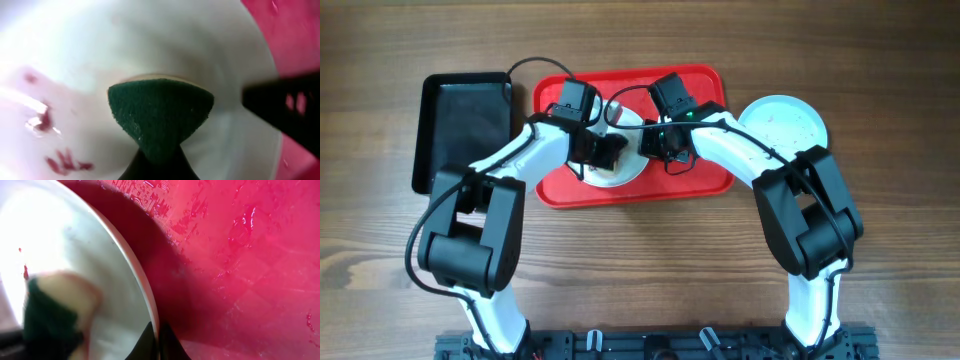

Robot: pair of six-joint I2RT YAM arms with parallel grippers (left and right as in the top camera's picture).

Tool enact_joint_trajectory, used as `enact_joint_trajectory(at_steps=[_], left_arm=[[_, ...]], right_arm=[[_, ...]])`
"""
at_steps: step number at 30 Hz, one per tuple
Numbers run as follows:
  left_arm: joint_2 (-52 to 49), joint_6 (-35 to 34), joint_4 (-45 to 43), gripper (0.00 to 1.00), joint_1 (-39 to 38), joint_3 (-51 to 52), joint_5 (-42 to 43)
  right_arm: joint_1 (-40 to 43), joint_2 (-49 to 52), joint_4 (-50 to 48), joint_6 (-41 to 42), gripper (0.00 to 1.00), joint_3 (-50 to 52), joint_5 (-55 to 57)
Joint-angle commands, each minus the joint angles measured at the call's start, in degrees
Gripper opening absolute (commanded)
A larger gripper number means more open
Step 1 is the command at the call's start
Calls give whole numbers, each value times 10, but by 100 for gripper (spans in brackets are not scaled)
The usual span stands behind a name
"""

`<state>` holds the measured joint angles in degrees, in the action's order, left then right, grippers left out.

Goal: Clean dirty plates on tray and stack at the side
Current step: 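Scrub the plate's sauce smear with the left gripper's sponge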

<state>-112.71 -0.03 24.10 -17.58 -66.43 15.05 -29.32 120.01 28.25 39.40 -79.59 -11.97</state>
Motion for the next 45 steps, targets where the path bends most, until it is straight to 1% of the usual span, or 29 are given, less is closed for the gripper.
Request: enact_joint_trajectory(at_steps=[1, 5, 7, 9, 12, 14, 16, 17, 20, 24, 29, 33, 35, 38, 40, 45], left_arm=[[-85, -123, 7, 4, 1, 68, -219], [-85, -188, 21, 4, 1, 81, -229], [-85, -191, 42, 4, 1, 84, -211], [-85, -186, 81, 4, 1, 84, -174], [-85, -146, 116, 4, 1, 84, -113], [-85, -85, 134, 4, 1, 84, -47], [-85, -33, 146, 4, 1, 84, 1], [-85, -14, 148, 4, 1, 84, 11], [-85, 6, 129, 4, 1, 84, -3], [-85, 6, 78, 4, 1, 85, -59], [-85, -113, -5, 4, 1, 101, -220], [-85, -177, -44, 4, 1, 125, -276], [-85, -187, -46, 4, 1, 132, -279], [-85, -184, -18, 4, 1, 138, -265], [-85, -168, 9, 4, 1, 138, -227], [-85, -91, 74, 4, 1, 138, -89]], right_arm=[[-1, 16, -6, -4, 4, 9, 16], [-1, 16, -8, -4, 4, 9, 16], [-1, 16, -8, -4, 5, 9, 16], [-1, 16, -8, -4, 4, 9, 16], [-1, 16, -8, -4, 5, 9, 16], [-1, 16, -8, -4, 4, 9, 15], [-1, 16, -8, -4, 4, 9, 14], [-1, 16, -8, -4, 4, 9, 14], [-1, 16, -8, -4, 4, 9, 14], [-1, 16, -8, -4, 4, 9, 14], [-1, 16, -8, -4, 4, 9, 14], [-1, 16, -8, -4, 4, 9, 15], [-1, 16, -8, -4, 4, 9, 15], [-1, 16, -8, -4, 4, 9, 14], [-1, 16, -8, -4, 4, 9, 15], [-1, 16, -8, -4, 4, 9, 14]])
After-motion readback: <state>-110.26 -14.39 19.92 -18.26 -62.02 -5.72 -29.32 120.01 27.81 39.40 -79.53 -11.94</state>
